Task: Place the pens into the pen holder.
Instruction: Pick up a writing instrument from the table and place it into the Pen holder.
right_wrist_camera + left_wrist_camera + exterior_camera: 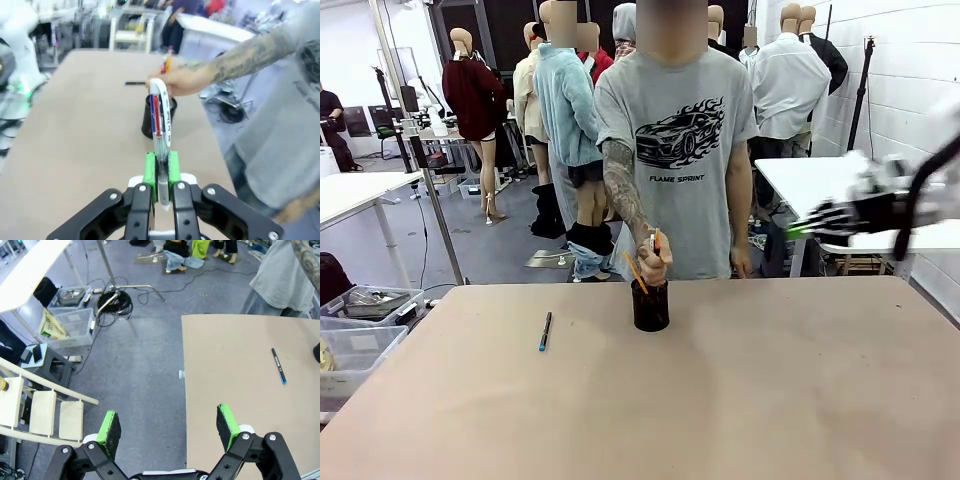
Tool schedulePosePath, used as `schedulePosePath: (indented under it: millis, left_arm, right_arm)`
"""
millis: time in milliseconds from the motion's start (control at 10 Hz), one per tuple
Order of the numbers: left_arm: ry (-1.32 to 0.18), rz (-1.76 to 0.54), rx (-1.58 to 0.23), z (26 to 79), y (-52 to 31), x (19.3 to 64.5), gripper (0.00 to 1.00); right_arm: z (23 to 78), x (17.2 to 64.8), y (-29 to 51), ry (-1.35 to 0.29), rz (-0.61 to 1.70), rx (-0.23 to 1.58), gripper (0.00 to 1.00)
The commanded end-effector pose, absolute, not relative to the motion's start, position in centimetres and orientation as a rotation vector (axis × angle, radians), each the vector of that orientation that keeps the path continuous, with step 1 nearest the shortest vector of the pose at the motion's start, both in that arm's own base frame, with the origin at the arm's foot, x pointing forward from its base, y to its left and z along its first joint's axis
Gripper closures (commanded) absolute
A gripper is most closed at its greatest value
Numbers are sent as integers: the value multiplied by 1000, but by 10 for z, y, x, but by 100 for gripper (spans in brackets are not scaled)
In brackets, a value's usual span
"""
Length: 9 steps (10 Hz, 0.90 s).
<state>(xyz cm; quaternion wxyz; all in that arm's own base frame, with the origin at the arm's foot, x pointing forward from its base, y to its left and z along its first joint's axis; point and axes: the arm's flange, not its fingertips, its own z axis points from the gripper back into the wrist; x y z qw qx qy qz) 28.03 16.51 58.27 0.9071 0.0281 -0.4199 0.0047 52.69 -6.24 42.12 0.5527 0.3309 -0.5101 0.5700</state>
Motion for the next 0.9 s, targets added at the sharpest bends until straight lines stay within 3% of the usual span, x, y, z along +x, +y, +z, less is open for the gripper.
schedulePosePath:
  millis: [0,300,800]
  left_arm:
    - [-876,22,54,583,165,282,0]
    - [-876,22,54,583,165,282,0]
    - [-876,22,54,583,165,282,0]
  right_arm:
    - [415,434,-137,-1339,1176,644,100]
    - [400,386,-171,-1438,1082,613,100]
    - [415,461,-88,-1340,1066,665,100]
